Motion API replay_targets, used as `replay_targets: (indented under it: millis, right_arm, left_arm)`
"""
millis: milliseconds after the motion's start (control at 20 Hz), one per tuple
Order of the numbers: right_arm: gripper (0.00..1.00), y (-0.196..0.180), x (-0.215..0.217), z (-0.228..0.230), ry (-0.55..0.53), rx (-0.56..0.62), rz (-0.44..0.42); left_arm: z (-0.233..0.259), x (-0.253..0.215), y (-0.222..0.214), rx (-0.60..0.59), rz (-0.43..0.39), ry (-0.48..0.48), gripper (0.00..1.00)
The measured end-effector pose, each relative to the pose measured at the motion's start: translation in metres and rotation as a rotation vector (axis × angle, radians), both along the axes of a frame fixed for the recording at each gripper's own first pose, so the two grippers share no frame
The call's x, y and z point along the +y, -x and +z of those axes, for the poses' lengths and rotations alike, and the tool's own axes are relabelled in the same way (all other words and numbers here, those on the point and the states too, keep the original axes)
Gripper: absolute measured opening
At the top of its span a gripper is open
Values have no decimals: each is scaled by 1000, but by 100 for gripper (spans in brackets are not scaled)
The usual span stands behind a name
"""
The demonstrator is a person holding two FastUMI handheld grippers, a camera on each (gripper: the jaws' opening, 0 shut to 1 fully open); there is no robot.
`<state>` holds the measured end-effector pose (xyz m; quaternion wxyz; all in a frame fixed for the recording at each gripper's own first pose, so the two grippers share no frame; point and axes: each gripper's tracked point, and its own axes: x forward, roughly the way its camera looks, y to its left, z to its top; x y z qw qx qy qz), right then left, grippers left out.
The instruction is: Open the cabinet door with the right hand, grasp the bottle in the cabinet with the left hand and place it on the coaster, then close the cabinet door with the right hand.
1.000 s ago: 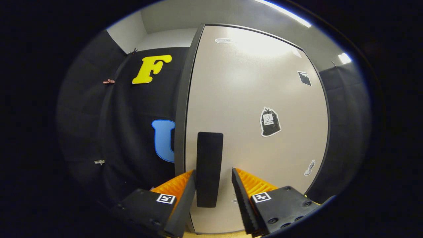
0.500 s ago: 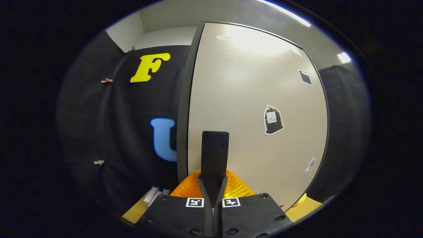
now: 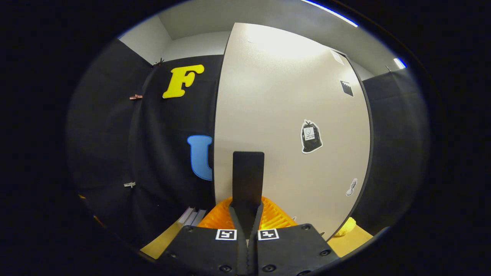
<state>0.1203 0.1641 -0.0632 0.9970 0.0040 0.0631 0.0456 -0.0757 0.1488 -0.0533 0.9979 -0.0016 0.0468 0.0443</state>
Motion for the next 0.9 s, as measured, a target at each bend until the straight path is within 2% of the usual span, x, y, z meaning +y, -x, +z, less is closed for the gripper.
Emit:
replay_targets:
  millis: [100,450,650,900]
  right_arm:
    - [7,6,-1,3,-12,6,15]
    - [5,38,-19,12,-5,15,36]
    - [5,53,-34,16,5,20,12]
    - [5,71,-54,19,29,36,-34]
  left_arm:
    - [0,-13,0,-2,-29,4,92]
    - [-5,-66,-3,10,-173,7,92]
    - [-10,-93,-6,20,-255,0,92]
    - [-15,-121,-15,24,-355,34,92]
